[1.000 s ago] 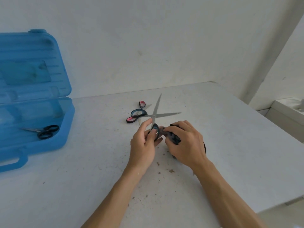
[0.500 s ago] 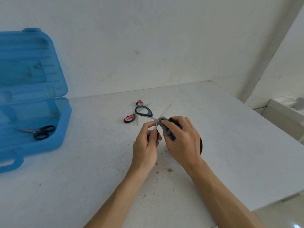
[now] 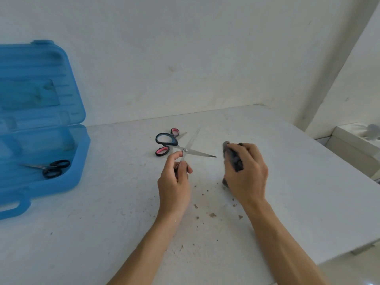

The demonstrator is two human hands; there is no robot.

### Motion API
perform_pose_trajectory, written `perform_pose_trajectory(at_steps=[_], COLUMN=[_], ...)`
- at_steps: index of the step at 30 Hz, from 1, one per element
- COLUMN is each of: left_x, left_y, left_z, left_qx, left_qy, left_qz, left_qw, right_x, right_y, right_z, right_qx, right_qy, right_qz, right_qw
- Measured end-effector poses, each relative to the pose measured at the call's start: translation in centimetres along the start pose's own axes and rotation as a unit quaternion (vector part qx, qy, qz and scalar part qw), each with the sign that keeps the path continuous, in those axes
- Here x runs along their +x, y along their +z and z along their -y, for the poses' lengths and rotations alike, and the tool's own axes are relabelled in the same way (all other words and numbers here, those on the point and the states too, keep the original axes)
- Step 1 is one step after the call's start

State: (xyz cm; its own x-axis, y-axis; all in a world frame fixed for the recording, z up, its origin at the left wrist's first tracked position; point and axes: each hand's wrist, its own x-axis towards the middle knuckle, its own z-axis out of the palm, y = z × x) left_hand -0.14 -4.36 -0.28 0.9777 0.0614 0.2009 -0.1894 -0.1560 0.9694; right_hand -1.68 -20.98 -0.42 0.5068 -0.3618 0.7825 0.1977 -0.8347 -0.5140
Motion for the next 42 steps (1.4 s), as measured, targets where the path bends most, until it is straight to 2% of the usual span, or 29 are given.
perform_pose_trajectory(at_steps=[2, 4, 6, 9, 12, 18, 22, 24, 30, 32, 35, 38, 40, 42], left_x=[-0.3, -0.4, -0.1, 0.5, 0.9, 0.9, 0.6, 0.5, 0.2, 0.2, 0.2, 0.3, 0.4, 0.5], left_y=[0.2, 0.2, 0.0, -0.7, -1.4, -1.4, -1.1, -1.1, -0.9, -0.9, -1.0, -1.3, -1.5, -1.6], left_z=[-0.1, -0.1, -0.1, -0.1, -0.3, -0.4, -0.3, -0.1, -0.3, -0.4, -0.7, -0.6, -0.5, -0.5], left_qx=[-0.009, -0.011, -0.005, 0.015, 0.04, 0.067, 0.078, 0.082, 0.095, 0.102, 0.109, 0.096, 0.096, 0.103], left_qy=[-0.001, 0.004, 0.005, 0.013, 0.004, -0.014, -0.008, -0.009, 0.004, 0.006, -0.009, -0.013, -0.006, 0.0], left_qz=[0.013, 0.018, 0.012, 0.0, 0.019, 0.069, 0.098, 0.098, 0.099, 0.097, 0.098, 0.102, 0.105, 0.104], left_qw=[1.0, 1.0, 1.0, 1.0, 0.999, 0.995, 0.992, 0.992, 0.991, 0.99, 0.989, 0.99, 0.99, 0.989], right_x=[-0.7, -1.0, -0.6, 0.2, 0.8, 0.1, -0.7, -0.7, 0.6, 0.7, 0.2, -0.8, -0.9, -0.4], right_y=[0.7, 1.3, 1.5, 0.6, -0.3, 0.2, 1.2, 1.4, 0.6, 0.1, -0.2, 0.5, 1.0, 0.9], right_z=[1.2, 1.2, 0.2, -1.6, -2.1, 0.0, 0.9, 0.5, -2.7, -2.8, -1.2, 0.5, 0.5, -0.2], right_qx=[0.036, 0.018, -0.019, -0.059, -0.006, 0.07, 0.047, 0.014, -0.089, -0.078, -0.004, 0.043, 0.028, -0.008], right_qy=[-0.073, -0.128, -0.102, -0.001, 0.014, -0.105, -0.175, -0.153, 0.026, 0.035, -0.052, -0.169, -0.183, -0.126], right_qz=[0.049, 0.087, 0.093, 0.074, 0.027, 0.054, 0.098, 0.088, 0.034, 0.001, -0.012, 0.087, 0.117, 0.091], right_qw=[0.995, 0.988, 0.99, 0.995, 1.0, 0.991, 0.979, 0.984, 0.995, 0.996, 0.999, 0.981, 0.976, 0.988])
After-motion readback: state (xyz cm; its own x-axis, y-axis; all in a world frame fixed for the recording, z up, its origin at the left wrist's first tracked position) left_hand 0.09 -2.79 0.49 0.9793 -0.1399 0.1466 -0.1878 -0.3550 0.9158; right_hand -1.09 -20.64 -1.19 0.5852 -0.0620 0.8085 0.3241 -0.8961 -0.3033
